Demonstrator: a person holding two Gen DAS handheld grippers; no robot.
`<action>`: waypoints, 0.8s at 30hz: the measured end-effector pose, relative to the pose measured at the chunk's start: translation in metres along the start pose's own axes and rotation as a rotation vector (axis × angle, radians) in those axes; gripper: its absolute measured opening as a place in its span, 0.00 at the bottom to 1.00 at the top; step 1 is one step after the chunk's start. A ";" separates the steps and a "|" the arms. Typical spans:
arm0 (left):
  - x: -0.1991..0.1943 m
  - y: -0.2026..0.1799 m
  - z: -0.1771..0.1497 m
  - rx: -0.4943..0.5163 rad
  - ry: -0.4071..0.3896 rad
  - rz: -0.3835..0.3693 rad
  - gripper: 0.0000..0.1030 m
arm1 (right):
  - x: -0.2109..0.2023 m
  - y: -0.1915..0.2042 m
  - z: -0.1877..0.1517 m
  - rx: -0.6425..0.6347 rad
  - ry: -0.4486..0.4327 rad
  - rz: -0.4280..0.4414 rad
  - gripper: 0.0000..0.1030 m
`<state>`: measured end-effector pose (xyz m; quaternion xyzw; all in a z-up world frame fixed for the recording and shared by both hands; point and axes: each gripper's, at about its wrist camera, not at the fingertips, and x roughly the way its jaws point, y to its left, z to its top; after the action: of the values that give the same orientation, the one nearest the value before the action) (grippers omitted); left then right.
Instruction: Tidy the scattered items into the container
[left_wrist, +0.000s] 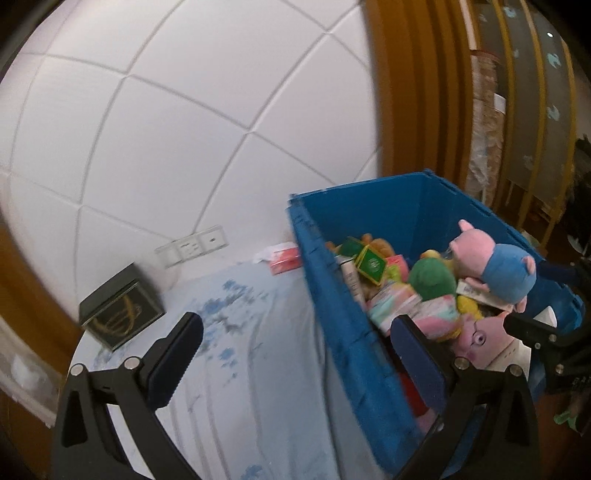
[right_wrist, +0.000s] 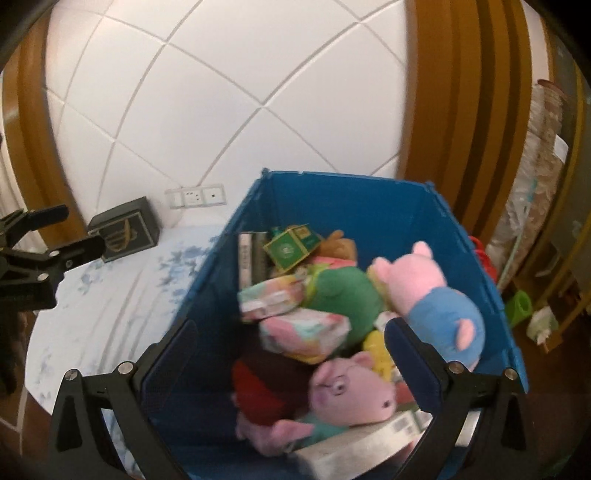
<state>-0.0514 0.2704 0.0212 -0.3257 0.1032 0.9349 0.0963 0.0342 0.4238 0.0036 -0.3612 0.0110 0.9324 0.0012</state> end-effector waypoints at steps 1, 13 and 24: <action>-0.005 0.008 -0.005 -0.010 0.000 0.008 1.00 | -0.001 0.012 -0.001 -0.010 0.009 -0.002 1.00; -0.067 0.108 -0.060 -0.098 -0.006 0.099 1.00 | -0.028 0.117 -0.005 -0.022 0.044 -0.017 1.00; -0.095 0.148 -0.097 -0.105 0.026 0.101 1.00 | -0.053 0.169 -0.019 -0.004 0.053 -0.071 1.00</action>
<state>0.0425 0.0930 0.0256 -0.3369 0.0718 0.9383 0.0304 0.0845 0.2548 0.0288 -0.3860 -0.0034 0.9219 0.0331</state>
